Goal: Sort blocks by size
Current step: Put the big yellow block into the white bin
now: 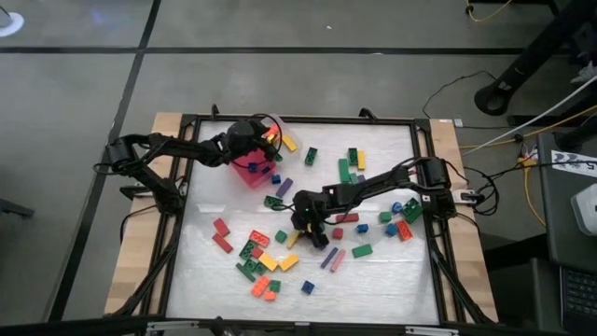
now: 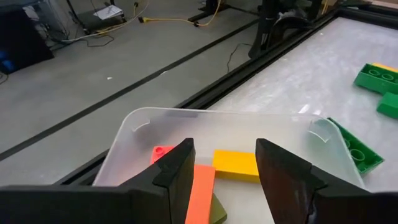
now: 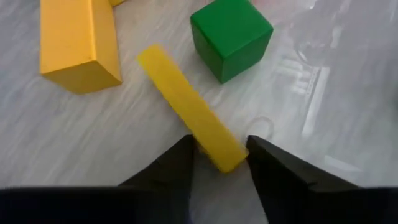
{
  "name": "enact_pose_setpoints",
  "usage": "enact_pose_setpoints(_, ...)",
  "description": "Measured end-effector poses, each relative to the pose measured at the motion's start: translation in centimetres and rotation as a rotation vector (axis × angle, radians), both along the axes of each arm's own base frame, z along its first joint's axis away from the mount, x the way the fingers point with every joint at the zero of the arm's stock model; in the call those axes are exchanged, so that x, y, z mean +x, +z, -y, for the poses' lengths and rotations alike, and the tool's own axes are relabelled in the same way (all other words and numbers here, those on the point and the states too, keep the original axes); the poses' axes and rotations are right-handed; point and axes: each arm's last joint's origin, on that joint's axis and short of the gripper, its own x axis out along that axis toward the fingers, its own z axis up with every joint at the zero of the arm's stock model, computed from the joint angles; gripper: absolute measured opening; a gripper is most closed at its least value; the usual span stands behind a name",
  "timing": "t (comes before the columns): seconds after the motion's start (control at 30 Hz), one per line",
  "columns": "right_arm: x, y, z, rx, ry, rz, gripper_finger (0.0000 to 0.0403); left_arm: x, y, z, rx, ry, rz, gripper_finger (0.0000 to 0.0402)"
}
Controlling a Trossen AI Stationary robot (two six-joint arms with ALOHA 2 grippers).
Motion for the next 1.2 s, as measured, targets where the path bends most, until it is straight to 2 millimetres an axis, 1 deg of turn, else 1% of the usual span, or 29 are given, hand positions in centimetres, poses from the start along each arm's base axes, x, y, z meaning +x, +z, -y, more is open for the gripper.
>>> enact_pose_setpoints(0.17,0.1,0.1,0.1,-0.002,-0.003,0.003,0.0048,0.3,1.2,1.3,0.058,-0.067,-0.014,0.0157)
enact_pose_setpoints(0.3,0.6,1.2,0.4,-0.032,-0.025,-0.022,0.0044,0.1,2.9,2.9,0.117,-0.142,-0.028,0.0157)
enact_pose_setpoints(0.43,1.6,3.8,1.1,-0.102,-0.011,-0.037,0.0052,-0.7,4.8,4.9,0.121,-0.197,-0.021,0.0156)
enact_pose_setpoints(0.53,2.1,5.7,1.6,-0.188,0.012,-0.055,0.0055,-1.8,6.2,6.4,0.099,-0.229,-0.013,0.0156)
enact_pose_setpoints(0.67,2.9,8.4,2.8,-0.37,0.014,-0.027,0.0047,-3.8,7.2,8.5,0.034,-0.274,-0.06,0.0156)
enact_pose_setpoints(0.77,3.4,9.9,4.5,-0.505,-0.045,-0.018,0.0047,-5.6,7.3,10.0,-0.038,-0.304,-0.121,0.0156)
enact_pose_setpoints(0.87,3.7,11.1,6.9,-0.628,-0.109,-0.001,0.0052,-7.1,7.2,11.4,-0.132,-0.314,-0.159,0.0156)
enact_pose_setpoints(0.93,3.8,11.6,8.7,-0.685,-0.163,0.01,0.0054,-7.8,7.0,12.2,-0.202,-0.31,-0.178,0.0156)
enact_pose_setpoints(1.07,3.6,12.0,13.3,-0.718,-0.299,0.036,0.0049,-8.6,6.4,13.7,-0.303,-0.315,-0.219,0.0156)
enact_pose_setpoints(1.2,3.0,12.0,17.7,-0.663,-0.382,0.064,0.0053,-8.8,6.2,15.1,-0.327,-0.373,-0.244,0.0156)
